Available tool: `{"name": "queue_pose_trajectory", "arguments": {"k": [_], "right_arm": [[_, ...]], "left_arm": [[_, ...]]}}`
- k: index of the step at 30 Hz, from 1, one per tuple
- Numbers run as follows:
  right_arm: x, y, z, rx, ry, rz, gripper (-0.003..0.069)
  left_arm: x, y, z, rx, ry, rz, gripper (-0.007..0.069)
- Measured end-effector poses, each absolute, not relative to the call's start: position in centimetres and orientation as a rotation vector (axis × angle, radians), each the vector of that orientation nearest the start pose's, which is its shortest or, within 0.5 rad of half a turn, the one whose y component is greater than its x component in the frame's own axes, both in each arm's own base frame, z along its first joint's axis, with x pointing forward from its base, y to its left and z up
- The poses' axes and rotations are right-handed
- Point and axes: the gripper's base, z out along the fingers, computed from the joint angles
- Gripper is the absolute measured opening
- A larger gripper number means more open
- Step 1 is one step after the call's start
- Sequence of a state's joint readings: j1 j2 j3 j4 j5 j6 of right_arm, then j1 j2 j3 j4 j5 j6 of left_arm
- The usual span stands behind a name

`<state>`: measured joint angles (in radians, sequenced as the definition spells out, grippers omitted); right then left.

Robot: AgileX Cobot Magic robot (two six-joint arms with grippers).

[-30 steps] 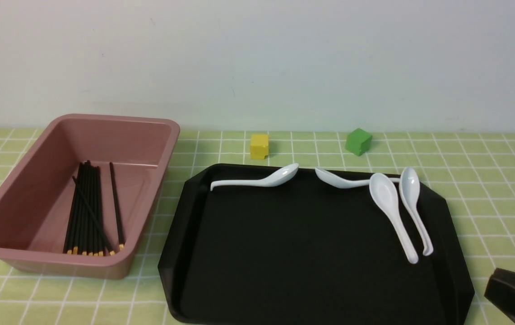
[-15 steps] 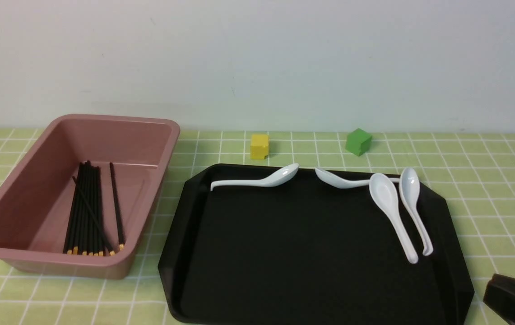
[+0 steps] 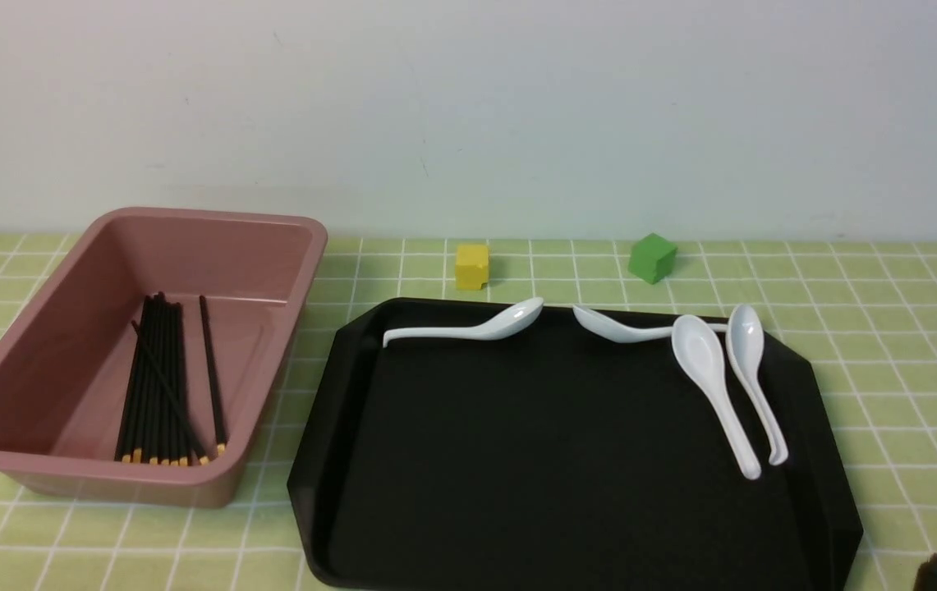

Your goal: On green tablecloth take chopsticks from black tray and put them in box.

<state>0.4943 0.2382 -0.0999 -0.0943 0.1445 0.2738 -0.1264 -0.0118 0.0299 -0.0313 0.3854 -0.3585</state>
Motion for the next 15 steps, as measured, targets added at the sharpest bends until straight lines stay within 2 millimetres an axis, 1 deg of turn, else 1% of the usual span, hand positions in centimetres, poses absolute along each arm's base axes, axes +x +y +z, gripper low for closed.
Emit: {"name": "queue_pose_trajectory", "arguments": {"k": [1, 2, 4, 6, 12, 15], "right_arm": [[6.7, 3.2, 21.3, -0.232, 1.784, 0.453, 0.0041], [6.6, 3.1, 21.2, -0.224, 1.782, 0.448, 0.0041], [6.5, 2.2, 20.2, -0.120, 1.799, 0.384, 0.0044], [6.2, 1.7, 19.5, -0.059, 1.804, 0.344, 0.0047], [5.6, 0.9, 17.7, 0.043, 1.850, 0.257, 0.0057], [5.3, 0.6, 17.5, 0.080, 1.849, 0.230, 0.0061]], "left_arm": [[5.2, -0.8, 16.9, -0.240, 1.888, -0.361, 0.0238], [5.2, -0.8, 16.9, -0.240, 1.888, -0.361, 0.0238], [5.2, -0.8, 16.9, -0.240, 1.888, -0.361, 0.0238], [5.2, -0.8, 16.9, -0.240, 1.888, -0.361, 0.0238], [5.2, -0.8, 16.9, -0.240, 1.888, -0.361, 0.0238], [5.2, -0.8, 16.9, -0.240, 1.888, -0.361, 0.0238]]}}
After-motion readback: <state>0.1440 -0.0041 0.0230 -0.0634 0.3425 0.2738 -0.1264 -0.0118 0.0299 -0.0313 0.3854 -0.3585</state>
